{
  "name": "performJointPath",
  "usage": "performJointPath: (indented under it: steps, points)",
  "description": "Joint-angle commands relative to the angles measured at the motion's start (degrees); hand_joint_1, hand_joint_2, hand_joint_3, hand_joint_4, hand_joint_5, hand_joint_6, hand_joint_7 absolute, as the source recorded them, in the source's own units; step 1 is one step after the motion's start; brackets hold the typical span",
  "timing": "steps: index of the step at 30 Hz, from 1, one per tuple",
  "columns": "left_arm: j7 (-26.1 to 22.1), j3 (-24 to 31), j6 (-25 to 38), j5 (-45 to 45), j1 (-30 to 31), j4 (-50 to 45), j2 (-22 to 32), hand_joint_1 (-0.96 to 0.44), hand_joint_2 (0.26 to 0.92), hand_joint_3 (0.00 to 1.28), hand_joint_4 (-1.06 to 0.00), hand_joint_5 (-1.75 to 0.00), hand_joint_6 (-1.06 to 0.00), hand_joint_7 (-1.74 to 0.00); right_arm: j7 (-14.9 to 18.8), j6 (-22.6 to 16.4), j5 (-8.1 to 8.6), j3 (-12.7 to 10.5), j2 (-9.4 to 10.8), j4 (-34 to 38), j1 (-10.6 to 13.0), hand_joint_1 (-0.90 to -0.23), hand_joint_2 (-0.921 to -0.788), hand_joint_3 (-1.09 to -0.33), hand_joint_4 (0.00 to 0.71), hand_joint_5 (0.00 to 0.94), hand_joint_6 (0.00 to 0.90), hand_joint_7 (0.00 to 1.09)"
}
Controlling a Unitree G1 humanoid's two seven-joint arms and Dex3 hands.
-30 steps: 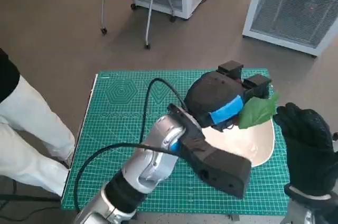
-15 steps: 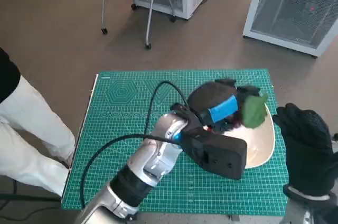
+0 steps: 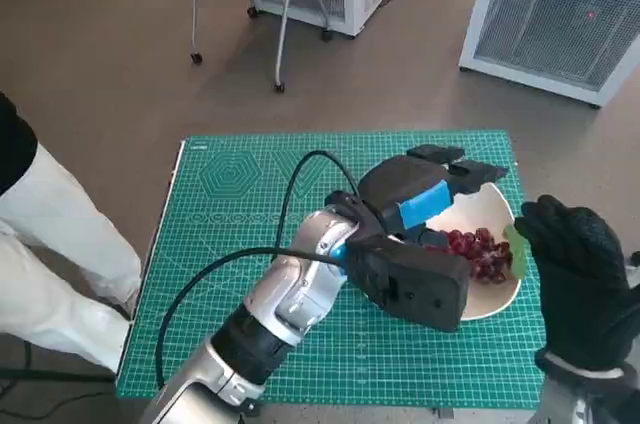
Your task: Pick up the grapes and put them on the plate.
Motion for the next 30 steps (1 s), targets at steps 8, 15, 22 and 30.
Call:
performJointPath:
  steps: [8,15,22,30]
  points:
    - [1.46,2.43,-4.23,-2.73,2.18,-1.27,2.52,-0.22,0.779,0.00,0.00,0.00,-0.26,-0.01,-1.00,0.82,-0.34,0.16,0.11,0.08,0.70,-0.353,-0.921,-0.507,0.544,0.486,0.290,0.83]
    - [1.16,7.68,-7.54,-7.40,6.16,-5.27,6.66,-0.34,0.830,0.02,0.00,0.00,-0.27,-0.01,-1.23,1.28,-0.16,0.13,-0.16,-0.55,0.83,-0.353,-0.921,-0.506,0.546,0.486,0.291,0.84]
    - [-2.37,17.21,-17.43,-22.06,9.88,-1.04,8.84,-0.44,0.905,0.05,-0.02,0.00,-0.25,-0.01,-1.56,1.34,-0.27,0.31,0.05,-0.85,0.83,-0.353,-0.921,-0.506,0.547,0.485,0.292,0.83]
    - [-15.06,30.60,-16.05,-47.75,13.17,3.60,5.65,-0.45,0.920,0.10,0.00,0.00,-0.18,0.00,-2.01,1.28,-0.69,0.67,0.31,-0.81,0.54,-0.351,-0.921,-0.506,0.548,0.484,0.293,0.83]
